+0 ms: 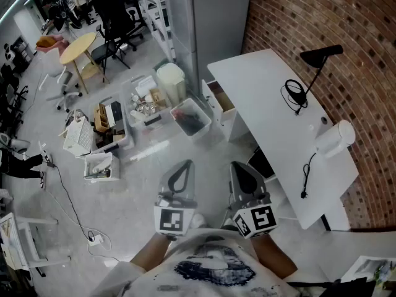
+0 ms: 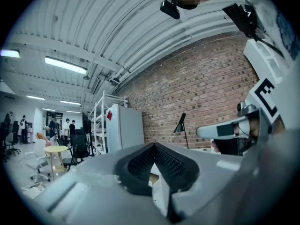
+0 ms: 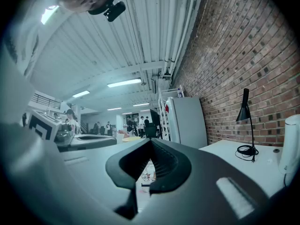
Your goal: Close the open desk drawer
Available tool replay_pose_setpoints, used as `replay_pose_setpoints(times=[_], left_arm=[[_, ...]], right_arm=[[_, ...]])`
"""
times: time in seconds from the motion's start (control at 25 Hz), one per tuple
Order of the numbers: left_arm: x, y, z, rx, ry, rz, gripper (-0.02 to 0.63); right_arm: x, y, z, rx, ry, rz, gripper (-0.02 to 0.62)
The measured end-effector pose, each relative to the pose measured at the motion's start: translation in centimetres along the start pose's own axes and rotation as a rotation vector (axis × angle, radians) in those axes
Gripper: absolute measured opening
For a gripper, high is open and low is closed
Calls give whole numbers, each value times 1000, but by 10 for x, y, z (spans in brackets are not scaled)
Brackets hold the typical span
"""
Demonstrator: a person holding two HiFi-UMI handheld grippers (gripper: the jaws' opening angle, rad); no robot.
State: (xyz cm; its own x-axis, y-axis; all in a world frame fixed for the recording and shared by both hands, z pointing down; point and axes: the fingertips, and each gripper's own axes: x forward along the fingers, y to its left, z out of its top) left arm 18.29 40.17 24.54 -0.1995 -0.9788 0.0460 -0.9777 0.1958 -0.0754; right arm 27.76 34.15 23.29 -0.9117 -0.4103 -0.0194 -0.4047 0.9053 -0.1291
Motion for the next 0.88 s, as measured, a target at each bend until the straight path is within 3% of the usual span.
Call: replay_pose_setpoints(times=[0.36, 0.88], left_arm=[[4, 14, -5, -17, 6, 23, 20], [-29, 67, -15, -13, -13, 92, 20]], right_arm=[[6, -6, -9, 6, 26, -13, 5], [29, 24, -17, 9, 37, 8, 5]])
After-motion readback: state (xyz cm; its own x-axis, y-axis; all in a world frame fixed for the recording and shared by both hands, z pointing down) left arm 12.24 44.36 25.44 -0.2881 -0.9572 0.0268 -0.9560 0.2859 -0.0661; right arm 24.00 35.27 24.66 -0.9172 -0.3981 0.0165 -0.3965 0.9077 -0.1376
